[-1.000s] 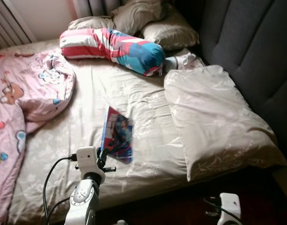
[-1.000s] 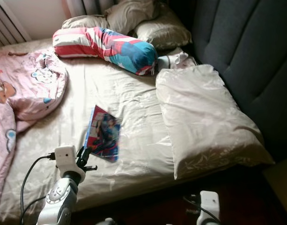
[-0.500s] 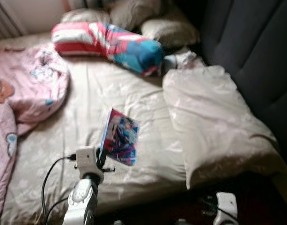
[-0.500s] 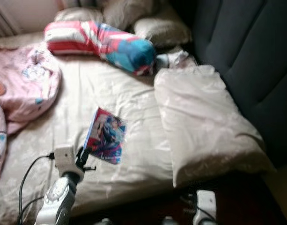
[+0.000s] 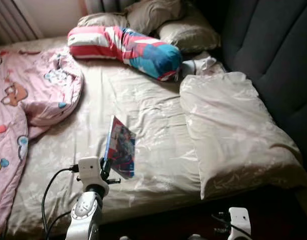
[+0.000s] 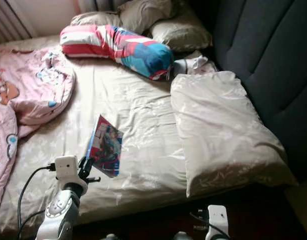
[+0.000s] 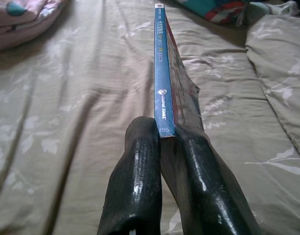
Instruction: Clean up the room
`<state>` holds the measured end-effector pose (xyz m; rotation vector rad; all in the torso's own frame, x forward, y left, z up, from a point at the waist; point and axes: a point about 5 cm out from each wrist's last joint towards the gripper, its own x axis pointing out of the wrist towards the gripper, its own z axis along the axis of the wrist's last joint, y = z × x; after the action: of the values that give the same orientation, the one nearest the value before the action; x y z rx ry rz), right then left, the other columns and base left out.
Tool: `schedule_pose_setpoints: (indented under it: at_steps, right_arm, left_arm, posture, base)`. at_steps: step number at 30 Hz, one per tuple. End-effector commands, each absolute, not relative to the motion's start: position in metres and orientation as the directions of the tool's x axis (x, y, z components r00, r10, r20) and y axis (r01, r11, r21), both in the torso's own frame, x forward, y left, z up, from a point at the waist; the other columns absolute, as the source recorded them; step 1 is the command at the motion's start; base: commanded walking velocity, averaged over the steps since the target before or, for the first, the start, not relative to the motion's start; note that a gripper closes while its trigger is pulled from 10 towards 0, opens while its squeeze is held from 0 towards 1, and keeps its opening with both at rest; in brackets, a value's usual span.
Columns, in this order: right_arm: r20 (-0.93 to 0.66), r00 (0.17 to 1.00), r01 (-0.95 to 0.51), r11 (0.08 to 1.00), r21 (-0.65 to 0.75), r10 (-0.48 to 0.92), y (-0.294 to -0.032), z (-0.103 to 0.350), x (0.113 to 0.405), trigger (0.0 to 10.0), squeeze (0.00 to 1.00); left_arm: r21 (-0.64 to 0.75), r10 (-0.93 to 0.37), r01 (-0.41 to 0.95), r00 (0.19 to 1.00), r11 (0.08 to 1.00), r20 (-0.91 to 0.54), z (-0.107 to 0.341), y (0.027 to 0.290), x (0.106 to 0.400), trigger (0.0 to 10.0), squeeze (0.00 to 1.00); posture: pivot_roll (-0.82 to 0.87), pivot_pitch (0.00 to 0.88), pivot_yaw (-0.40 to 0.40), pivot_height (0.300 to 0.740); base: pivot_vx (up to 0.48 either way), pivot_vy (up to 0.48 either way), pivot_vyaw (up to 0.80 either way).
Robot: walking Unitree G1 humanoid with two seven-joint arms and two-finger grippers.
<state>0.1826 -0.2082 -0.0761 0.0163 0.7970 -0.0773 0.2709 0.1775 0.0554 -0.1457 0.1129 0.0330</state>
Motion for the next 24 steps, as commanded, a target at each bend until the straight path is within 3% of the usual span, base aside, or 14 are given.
schedule_pose_setpoints:
  at_steps: [1, 21, 24]
  right_arm:
    - [-0.733, 0.677, 0.1, 0.995, -0.002, -0.069, -0.2089, -0.0803, 0.174, 10.0, 0.0]
    - [-0.734, 0.676, 0.098, 0.995, -0.001, -0.067, -0.2084, -0.0808, 0.173, 10.0, 0.0]
    - [-0.734, 0.676, 0.097, 0.995, -0.001, -0.067, -0.2085, -0.0808, 0.1729, 10.0, 0.0]
  left_arm:
    - [-0.135, 0.043, -0.056, 0.994, 0.989, -0.099, 0.0581, 0.1821, 0.2708, 10.0, 0.0]
    - [-0.119, 0.055, -0.067, 0.993, 0.991, -0.104, 0.0574, 0.1833, 0.2717, 10.0, 0.0]
    - [-0.109, 0.071, -0.084, 0.99, 0.99, -0.118, 0.0556, 0.1842, 0.2721, 10.0, 0.0]
  posture:
    - [-0.04, 0.203, 0.038, 0.74]
    - [-0.04, 0.201, 0.037, 0.74]
    - [-0.05, 0.199, 0.036, 0.74]
  base:
    - [0.0, -0.304, 0.0]
    - [0.0, -0.382, 0.0]
    - [0.0, -0.095, 0.0]
